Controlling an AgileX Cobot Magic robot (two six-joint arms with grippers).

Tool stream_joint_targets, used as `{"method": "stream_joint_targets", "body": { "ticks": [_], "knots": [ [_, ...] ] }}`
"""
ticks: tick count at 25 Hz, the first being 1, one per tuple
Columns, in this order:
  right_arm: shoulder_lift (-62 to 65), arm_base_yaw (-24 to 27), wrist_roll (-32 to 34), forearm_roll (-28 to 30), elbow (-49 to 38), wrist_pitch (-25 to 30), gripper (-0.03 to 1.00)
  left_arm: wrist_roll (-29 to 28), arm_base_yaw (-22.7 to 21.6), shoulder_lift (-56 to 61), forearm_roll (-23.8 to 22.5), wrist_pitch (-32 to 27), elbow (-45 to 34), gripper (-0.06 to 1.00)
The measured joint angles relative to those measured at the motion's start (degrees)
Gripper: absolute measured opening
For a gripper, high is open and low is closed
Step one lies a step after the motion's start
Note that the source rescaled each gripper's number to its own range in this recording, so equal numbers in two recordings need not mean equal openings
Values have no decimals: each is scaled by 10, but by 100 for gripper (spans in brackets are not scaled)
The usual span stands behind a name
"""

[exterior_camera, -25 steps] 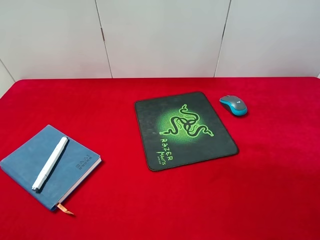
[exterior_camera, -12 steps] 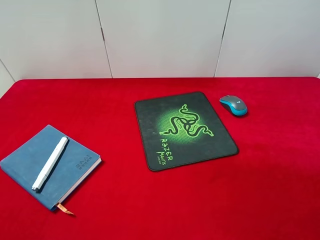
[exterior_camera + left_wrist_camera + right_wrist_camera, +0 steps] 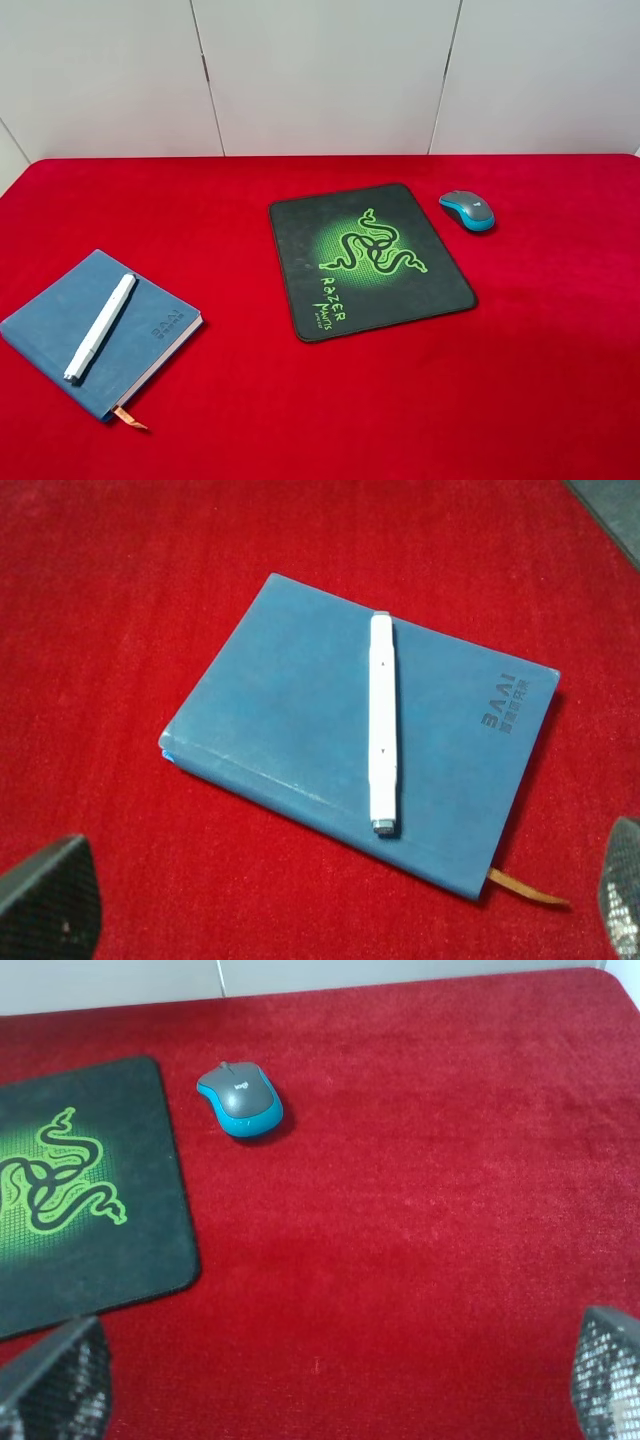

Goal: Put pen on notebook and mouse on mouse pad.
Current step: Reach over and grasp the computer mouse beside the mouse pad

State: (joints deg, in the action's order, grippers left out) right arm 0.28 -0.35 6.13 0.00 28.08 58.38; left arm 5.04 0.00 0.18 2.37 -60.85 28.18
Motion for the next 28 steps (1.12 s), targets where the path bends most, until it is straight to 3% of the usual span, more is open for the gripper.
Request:
{"method": "stream_joint_targets", "body": {
  "ticks": [28],
  "knots": [
    [0,0,0,0,0,0,100,1,0,0,1,0,0,100]
  ]
}}
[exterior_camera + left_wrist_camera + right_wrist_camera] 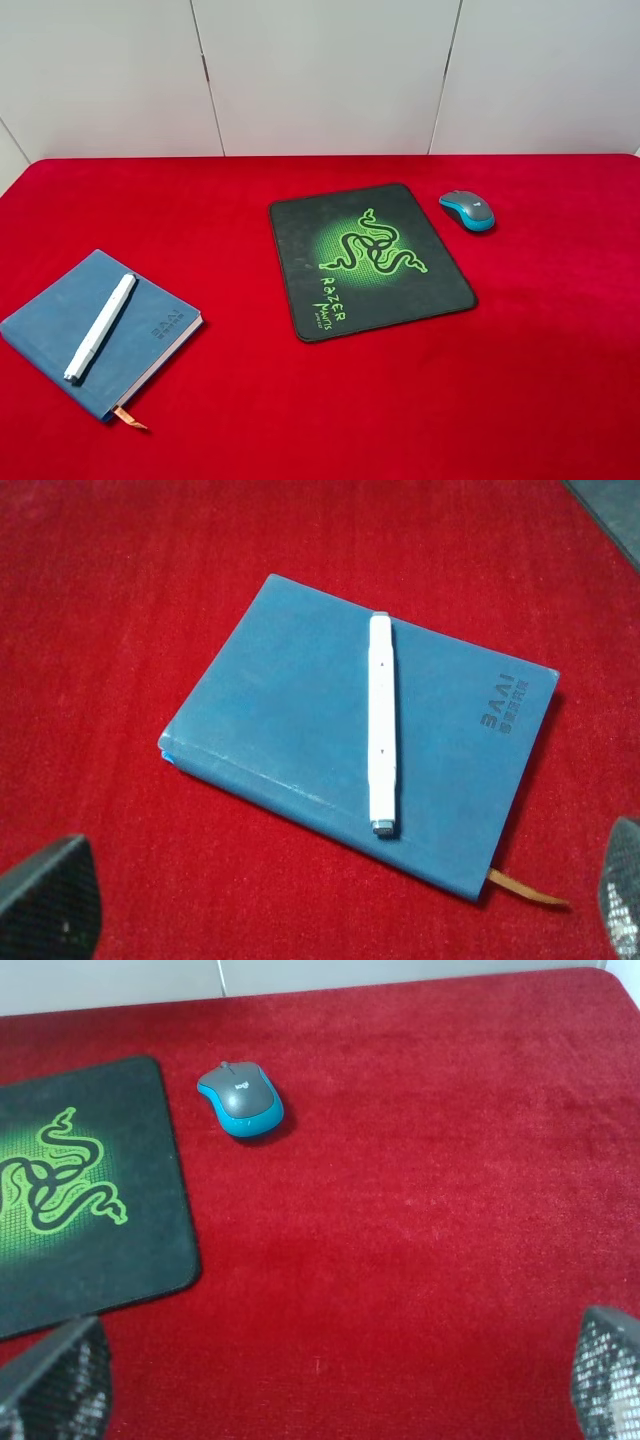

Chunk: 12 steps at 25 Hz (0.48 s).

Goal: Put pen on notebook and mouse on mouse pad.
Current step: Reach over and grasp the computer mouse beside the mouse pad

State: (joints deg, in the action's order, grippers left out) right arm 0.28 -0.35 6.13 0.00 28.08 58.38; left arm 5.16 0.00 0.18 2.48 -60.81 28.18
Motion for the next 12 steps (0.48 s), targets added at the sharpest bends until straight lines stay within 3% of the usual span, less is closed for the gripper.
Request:
{"method": "stream_joint_targets", "body": {
  "ticks": [12],
  "knots": [
    [-59,0,26,0,32,-8,100,0,0,0,0,0,0,100]
  ]
}}
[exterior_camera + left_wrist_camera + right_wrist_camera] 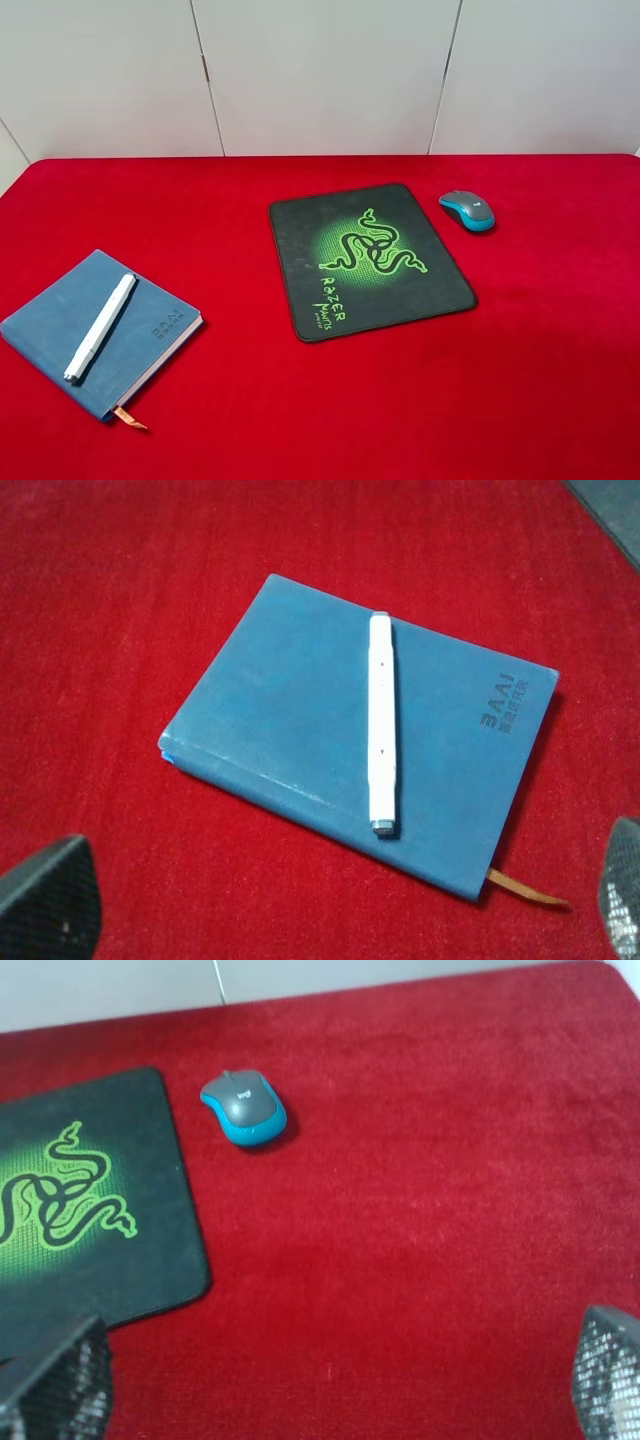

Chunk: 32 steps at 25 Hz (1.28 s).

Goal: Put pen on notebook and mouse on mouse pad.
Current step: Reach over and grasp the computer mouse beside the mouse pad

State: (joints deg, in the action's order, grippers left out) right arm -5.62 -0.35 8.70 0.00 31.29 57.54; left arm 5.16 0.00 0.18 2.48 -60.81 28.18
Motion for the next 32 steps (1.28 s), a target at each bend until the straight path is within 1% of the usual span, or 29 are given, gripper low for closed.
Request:
{"method": "stream_joint_targets", "body": {
  "ticks": [3,8,12,18,23,28,32],
  "knots": [
    [-86,0,-6,0,30,-34,100,0,0,0,0,0,0,100],
    [-260,0,-40,0,80,-104,100,0,0,0,0,0,0,100],
    [-409,0,-90,0,135,-123,100,0,0,0,0,0,0,100],
    [-634,0,-150,0,250,-125,100,0,0,0,0,0,0,100],
    [-793,0,-191,0,367,-105,100,0,0,0,0,0,0,100],
    [-908,0,-229,-4,472,-69,100,0,0,0,0,0,0,100],
    [-976,0,-246,-4,531,-46,100,0,0,0,0,0,0,100]
  ]
}}
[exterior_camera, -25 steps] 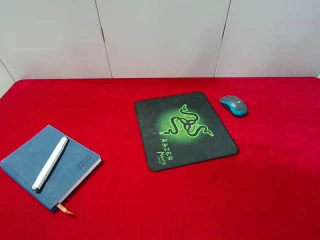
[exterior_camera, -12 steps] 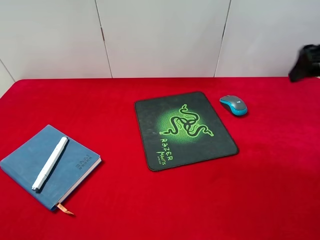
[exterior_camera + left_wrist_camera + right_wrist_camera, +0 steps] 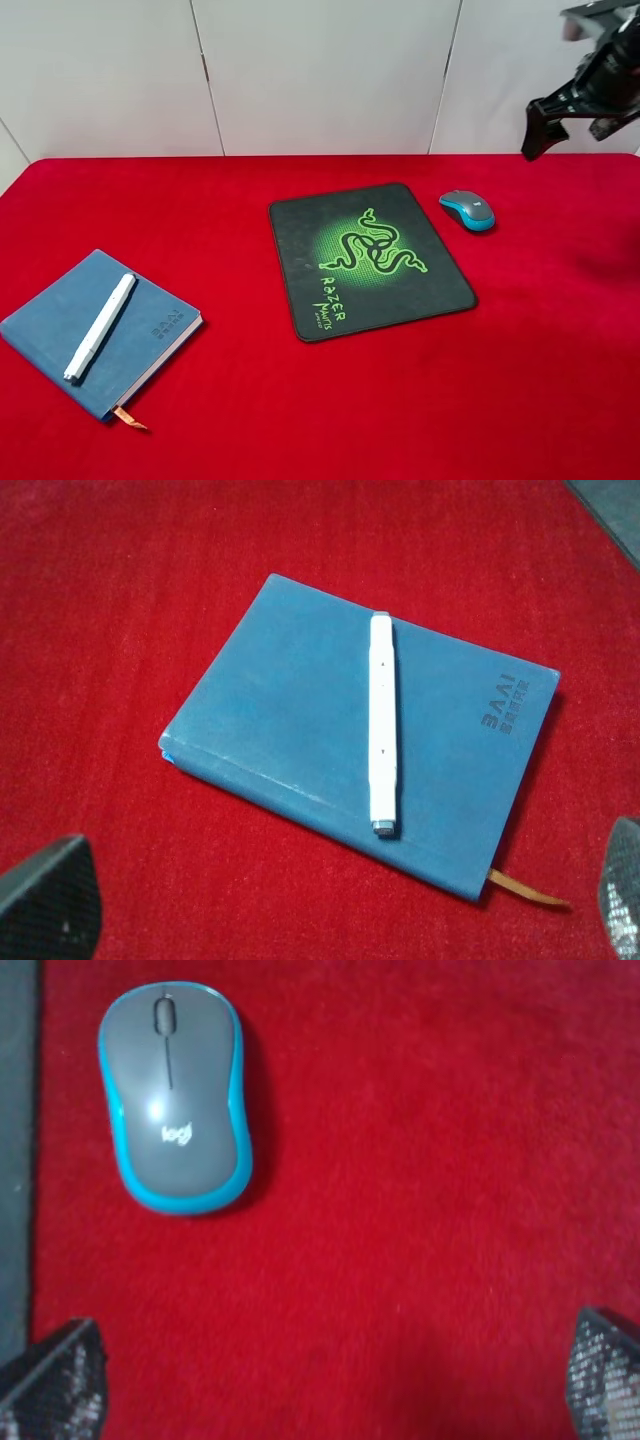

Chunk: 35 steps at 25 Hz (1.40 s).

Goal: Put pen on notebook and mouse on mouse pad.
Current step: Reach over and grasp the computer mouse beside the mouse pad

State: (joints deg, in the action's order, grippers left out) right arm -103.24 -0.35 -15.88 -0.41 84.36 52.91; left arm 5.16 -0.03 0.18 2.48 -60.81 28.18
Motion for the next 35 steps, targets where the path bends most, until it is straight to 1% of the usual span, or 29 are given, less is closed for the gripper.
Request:
{"method": "stream_joint_targets", "body": {
  "ticks": [4,8,11,14,17,28,35],
  "knots": [
    [-58,0,-7,0,42,20,100,0,0,0,0,0,0,100],
    [-104,0,-17,-4,62,21,100,0,0,0,0,0,0,100],
    [-131,0,-19,-20,72,20,100,0,0,0,0,0,0,100],
    [-146,-3,-34,-45,78,18,100,0,0,0,0,0,0,100],
    [-153,-15,-38,-50,78,8,100,0,0,0,0,0,0,100],
    [-191,-69,-41,-48,85,-15,100,0,0,0,0,0,0,100],
    [-229,-70,-41,-39,109,-17,100,0,0,0,0,0,0,100]
  ]
}}
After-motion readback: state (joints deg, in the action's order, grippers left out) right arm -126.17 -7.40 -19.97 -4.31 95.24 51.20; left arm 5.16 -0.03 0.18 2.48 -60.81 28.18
